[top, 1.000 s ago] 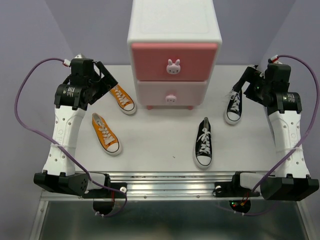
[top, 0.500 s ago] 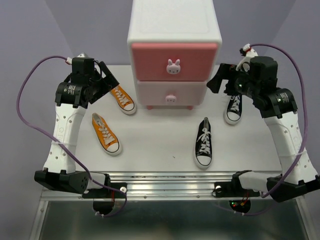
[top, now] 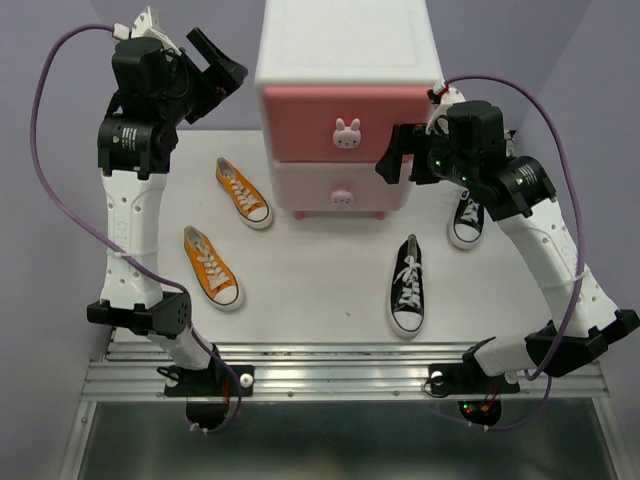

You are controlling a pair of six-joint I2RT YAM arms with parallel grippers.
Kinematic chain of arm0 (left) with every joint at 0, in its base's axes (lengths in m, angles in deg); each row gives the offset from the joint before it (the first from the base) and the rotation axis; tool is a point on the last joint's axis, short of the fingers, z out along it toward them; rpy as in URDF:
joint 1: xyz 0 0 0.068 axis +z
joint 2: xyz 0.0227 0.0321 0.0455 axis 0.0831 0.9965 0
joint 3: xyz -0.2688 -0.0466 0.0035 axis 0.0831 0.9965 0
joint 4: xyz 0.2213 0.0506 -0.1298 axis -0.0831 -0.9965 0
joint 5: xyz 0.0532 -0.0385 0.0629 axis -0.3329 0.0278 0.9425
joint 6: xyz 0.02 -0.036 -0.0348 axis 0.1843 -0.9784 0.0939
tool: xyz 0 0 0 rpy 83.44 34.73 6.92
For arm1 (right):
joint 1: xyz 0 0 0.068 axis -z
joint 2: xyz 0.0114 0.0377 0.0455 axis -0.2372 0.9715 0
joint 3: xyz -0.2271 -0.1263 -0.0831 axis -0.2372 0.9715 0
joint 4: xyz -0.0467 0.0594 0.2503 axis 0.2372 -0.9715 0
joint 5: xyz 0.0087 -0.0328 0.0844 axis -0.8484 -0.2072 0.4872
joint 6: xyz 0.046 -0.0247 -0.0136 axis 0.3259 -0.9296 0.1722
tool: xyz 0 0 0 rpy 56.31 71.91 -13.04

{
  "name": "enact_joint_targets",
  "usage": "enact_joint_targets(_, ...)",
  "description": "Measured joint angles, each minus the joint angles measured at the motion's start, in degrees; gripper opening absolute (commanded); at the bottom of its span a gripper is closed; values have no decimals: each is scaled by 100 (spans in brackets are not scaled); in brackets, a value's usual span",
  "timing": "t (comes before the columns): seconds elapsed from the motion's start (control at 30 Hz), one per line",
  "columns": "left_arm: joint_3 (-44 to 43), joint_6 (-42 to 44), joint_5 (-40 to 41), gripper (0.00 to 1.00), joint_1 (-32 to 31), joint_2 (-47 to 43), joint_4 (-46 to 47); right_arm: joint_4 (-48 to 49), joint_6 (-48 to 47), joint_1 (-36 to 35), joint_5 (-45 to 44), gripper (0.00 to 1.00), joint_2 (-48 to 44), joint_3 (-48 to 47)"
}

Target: Place and organize the shoes in the shoe cabinet

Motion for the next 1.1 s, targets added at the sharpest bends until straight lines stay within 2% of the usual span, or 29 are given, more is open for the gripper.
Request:
enact_joint_targets(0.27,-223,-422,-774,99,2,258,1222,-225,-46,-175,-186,100,240,-420)
enact_joint_targets(0.4,-566,-448,-1097,99,0,774,1384,-310,-44,-229,-238,100,273,-538)
enact_joint_targets(0.63,-573,-358,-1228,99,0,1252,1386,-332,-39,-376,-361,100,413,-682)
enact_joint_targets(0.93,-573,-52,-1290,99,-9,1250,1390,-328,101,-861,-686,100,885,-1182)
enact_joint_targets(1.1,-470,50,-1320,99,-24,1226,1499,-227,216,-1259,-1222,100,1069,-1303)
